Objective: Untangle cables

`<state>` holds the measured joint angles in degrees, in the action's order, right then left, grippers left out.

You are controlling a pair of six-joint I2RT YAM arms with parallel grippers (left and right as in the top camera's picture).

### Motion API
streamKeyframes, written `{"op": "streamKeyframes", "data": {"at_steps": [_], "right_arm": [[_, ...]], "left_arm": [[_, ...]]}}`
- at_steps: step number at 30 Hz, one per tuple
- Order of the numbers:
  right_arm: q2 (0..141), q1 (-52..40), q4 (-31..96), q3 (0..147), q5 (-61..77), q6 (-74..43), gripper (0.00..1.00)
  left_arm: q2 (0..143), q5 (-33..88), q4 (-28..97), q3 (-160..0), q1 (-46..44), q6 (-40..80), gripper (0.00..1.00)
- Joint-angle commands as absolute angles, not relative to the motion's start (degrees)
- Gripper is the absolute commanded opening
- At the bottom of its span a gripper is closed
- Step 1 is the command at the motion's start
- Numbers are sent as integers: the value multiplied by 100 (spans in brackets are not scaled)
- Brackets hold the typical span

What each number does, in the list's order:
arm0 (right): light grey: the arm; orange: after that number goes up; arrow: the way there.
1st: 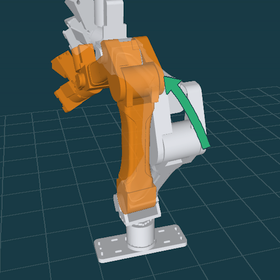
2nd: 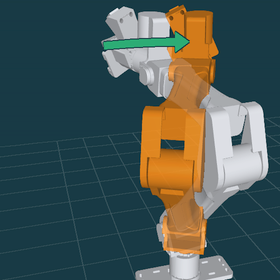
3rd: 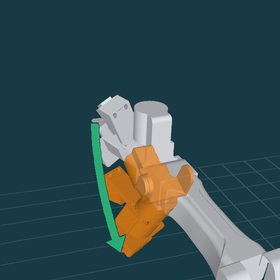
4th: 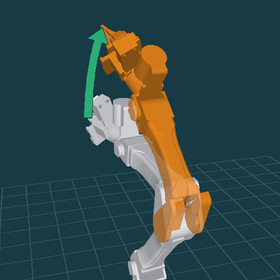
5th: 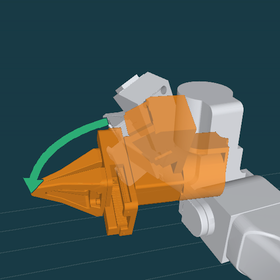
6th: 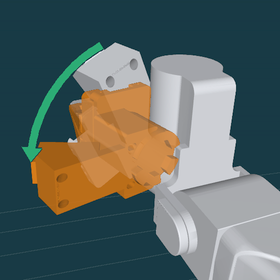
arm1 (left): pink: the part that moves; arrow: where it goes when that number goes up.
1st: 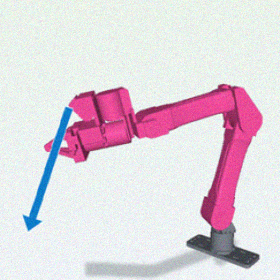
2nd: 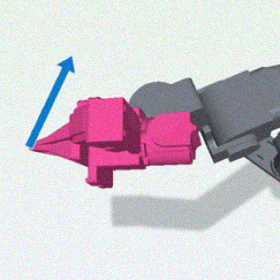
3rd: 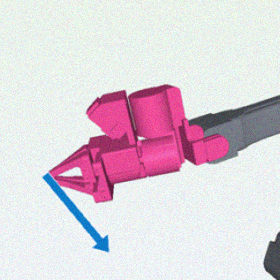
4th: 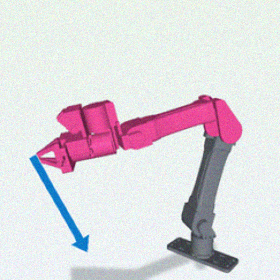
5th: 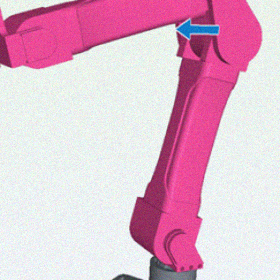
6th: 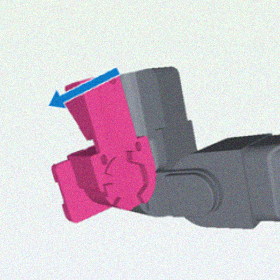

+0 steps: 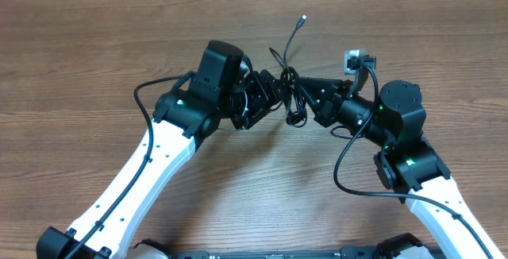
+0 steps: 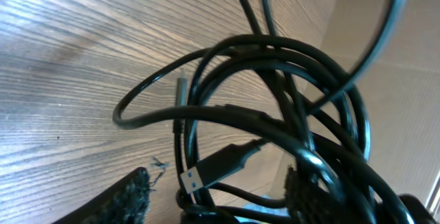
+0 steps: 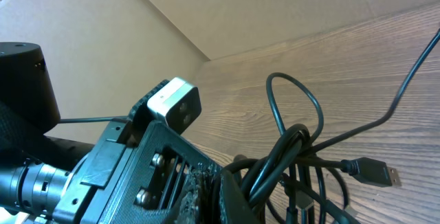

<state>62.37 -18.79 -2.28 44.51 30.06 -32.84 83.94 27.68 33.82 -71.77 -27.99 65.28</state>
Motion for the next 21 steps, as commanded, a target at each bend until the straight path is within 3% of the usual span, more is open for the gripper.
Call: {"op": "streamKeyframes", "data": {"at_steps": [1,6,8,9,13,21], "right_arm": [[6206,-1890,-346,4545,3142,-3437,4],[6206,-1890,-563,4545,3188,-3599,4],[6206,-1890,-596,4545,3190,-3605,4],[6206,-1890,-593,4545,3190,-3627,4],[6206,-1890,-593,4545,3208,-3623,4],[6206,-1890,-598,4545,3208,-3693,4]], "left_arm": [[8324,3011,3321,-7290,-2768,6165,58],[8324,2891,3437,-7290,-2773,6125,53],[8324,2792,3489,-7290,-2773,6125,48],[8324,2746,3516,-7290,-2773,6125,38],[8324,2755,3603,-7290,-2773,6125,27],[8324,2792,3621,-7290,-2777,5876,35]]}}
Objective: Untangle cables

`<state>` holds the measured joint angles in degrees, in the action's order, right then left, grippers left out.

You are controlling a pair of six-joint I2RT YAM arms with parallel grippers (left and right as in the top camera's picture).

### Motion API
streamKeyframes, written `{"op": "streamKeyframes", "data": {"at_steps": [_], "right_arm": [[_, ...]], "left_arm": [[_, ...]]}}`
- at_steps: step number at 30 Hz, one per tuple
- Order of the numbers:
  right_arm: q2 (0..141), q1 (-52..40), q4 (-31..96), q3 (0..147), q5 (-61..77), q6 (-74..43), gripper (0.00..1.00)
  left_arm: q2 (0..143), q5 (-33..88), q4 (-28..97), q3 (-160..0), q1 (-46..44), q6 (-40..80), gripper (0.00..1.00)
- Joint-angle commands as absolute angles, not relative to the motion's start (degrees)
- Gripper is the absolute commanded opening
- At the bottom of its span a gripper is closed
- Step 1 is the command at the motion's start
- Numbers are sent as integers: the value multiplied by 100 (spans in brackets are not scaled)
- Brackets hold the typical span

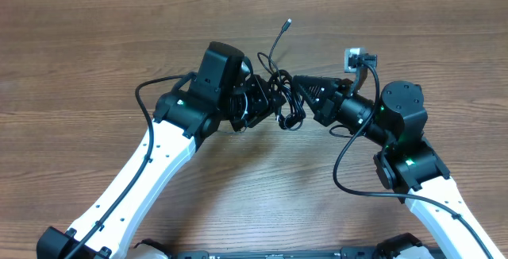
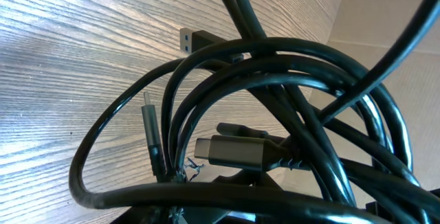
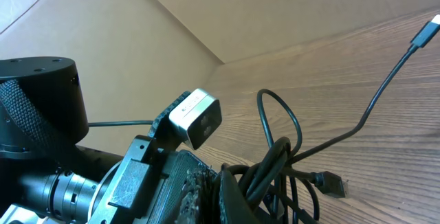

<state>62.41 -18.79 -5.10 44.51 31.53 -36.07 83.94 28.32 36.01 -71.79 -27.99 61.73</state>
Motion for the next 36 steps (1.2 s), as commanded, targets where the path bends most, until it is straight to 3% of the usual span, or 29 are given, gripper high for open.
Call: {"op": "streamKeyframes", "data": {"at_steps": [1,6,13,22,23,25,27,33,36], "right_arm": [[6206,-1890,-598,4545,3208,-3691,4],[6206,-1890,-558,4545,3048,-3564,4],[6206,-1868,-429,4545,2707,-3422,4],[6206,-1573,-421,4545,2969,-3424,4],[6206,-1555,-421,4545,2969,-3426,4],[6206,-1533,-425,4545,2969,-3426,4],[6206,-1535,-447,4545,2982,-3426,4],[6206,-1535,-784,4545,3208,-3426,4],[6206,-1535,-1044,4545,3385,-3426,4]], "left_arm": [[8324,2803,3625,-7290,-2777,5857,36],[8324,3433,3465,-7290,-2766,5450,52],[8322,4779,2902,-7290,-2698,4519,56],[8318,4781,2934,-7290,-1898,4952,57],[8318,4779,2934,-7290,-1793,5009,60],[8318,4742,2936,-7290,-1594,5089,86],[8318,4742,2939,-7290,-1437,5107,97],[8320,4571,3094,-7290,-1389,5511,100],[8320,4187,3505,-7290,-1389,6278,100]]}}
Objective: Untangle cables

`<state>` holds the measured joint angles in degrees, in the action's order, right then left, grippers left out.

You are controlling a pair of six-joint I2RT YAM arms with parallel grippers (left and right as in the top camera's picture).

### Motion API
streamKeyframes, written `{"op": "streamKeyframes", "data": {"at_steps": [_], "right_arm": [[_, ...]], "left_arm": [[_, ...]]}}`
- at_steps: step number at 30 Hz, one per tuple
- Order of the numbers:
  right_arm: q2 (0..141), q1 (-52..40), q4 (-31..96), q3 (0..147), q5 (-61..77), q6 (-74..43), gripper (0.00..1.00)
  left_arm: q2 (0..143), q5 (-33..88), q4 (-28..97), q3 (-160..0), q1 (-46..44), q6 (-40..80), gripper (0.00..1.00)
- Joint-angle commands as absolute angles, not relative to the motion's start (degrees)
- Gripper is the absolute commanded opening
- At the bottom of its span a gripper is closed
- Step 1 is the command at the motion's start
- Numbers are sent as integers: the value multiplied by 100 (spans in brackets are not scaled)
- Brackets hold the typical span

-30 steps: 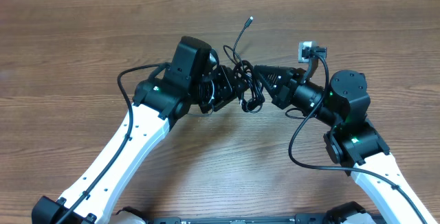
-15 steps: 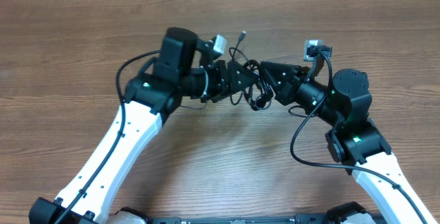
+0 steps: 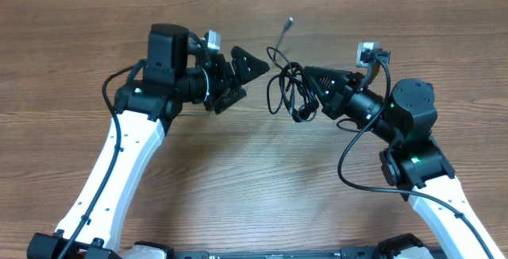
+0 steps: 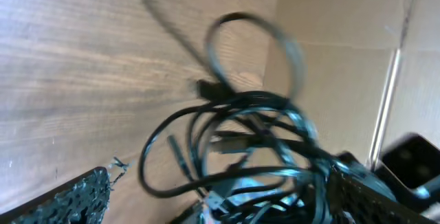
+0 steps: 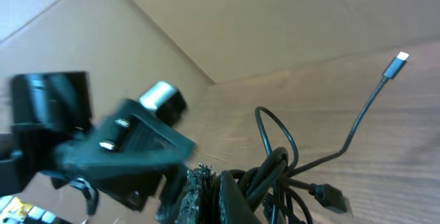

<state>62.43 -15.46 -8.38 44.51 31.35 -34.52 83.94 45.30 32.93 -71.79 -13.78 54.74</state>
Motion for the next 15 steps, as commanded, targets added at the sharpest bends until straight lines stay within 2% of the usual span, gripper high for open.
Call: {"op": "streamKeyframes", "data": {"at_steps": [1,15], "right_arm": [[6206,-1535,-1127,4545,3457,-3424,4],[6206,-1535,-1785,4545,4510,-3400,4]], "left_arm": [[8320,4086,3627,-7290,-1389,6554,100],[8322,4053,3682,-7290,-1433,8031,100]]}}
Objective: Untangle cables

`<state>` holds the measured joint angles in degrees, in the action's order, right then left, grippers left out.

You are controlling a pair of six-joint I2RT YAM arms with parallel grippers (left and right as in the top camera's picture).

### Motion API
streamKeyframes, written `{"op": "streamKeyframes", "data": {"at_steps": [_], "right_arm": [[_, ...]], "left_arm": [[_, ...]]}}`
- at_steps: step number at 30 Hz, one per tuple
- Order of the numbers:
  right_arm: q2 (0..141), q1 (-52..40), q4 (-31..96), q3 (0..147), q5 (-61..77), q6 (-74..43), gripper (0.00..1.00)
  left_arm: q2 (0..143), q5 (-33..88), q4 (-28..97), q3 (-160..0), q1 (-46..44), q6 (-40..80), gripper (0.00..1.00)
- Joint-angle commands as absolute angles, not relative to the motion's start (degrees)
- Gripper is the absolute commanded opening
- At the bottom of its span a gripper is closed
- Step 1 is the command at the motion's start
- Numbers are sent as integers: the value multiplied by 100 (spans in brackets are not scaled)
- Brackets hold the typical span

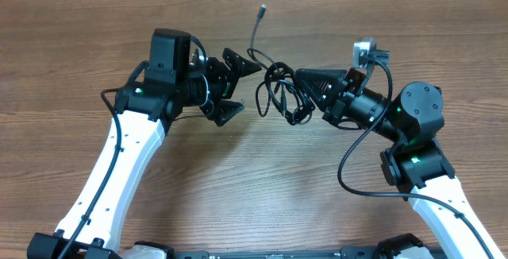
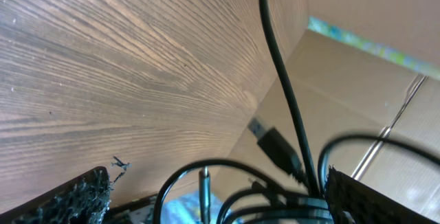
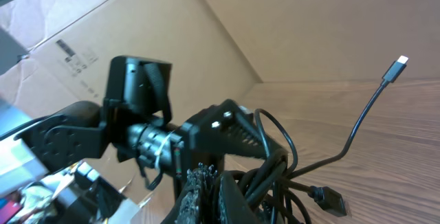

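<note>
A knot of black cables [image 1: 282, 92] hangs above the wooden table, and my right gripper [image 1: 305, 84] is shut on its right side. In the right wrist view the fingers [image 3: 206, 196] pinch the bundle [image 3: 289, 176], with a USB plug [image 3: 330, 200] dangling beside it. One thin cable runs out to a small plug [image 1: 262, 9], also seen as a plug [image 3: 397, 62]. My left gripper [image 1: 250, 88] is open just left of the knot. In its wrist view the left gripper [image 2: 216, 189] has cable loops [image 2: 275, 196] between its spread fingers.
The wooden table [image 1: 262, 187] fills the scene, with a cardboard wall along its far edge. Each arm's own black cable [image 1: 357, 172] loops beside it. The left arm's wrist [image 3: 137, 107] shows close in the right wrist view.
The right gripper has carried the knot slightly left, up to the open left gripper. The loose thin cable end now lies further left and further back. The left gripper stays open.
First both grippers were pressed together at the knot in mid-table. Then the knot sat a little further left, still between them. Later the left gripper stood open and well left of the knot, which stayed in the right gripper. Now the knot reaches the left fingers.
</note>
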<state>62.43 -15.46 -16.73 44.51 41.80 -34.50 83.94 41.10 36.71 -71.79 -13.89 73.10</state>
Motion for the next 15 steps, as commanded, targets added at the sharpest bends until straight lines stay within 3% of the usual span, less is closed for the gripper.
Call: {"op": "streamKeyframes", "data": {"at_steps": [1,15], "right_arm": [[6206,-1535,-1787,4545,4528,-3402,4],[6206,-1535,-1787,4545,4989,-3262,4]], "left_arm": [[8322,4053,3684,-7290,-1433,8187,100],[8322,4491,3660,-7290,-1616,8873,100]]}}
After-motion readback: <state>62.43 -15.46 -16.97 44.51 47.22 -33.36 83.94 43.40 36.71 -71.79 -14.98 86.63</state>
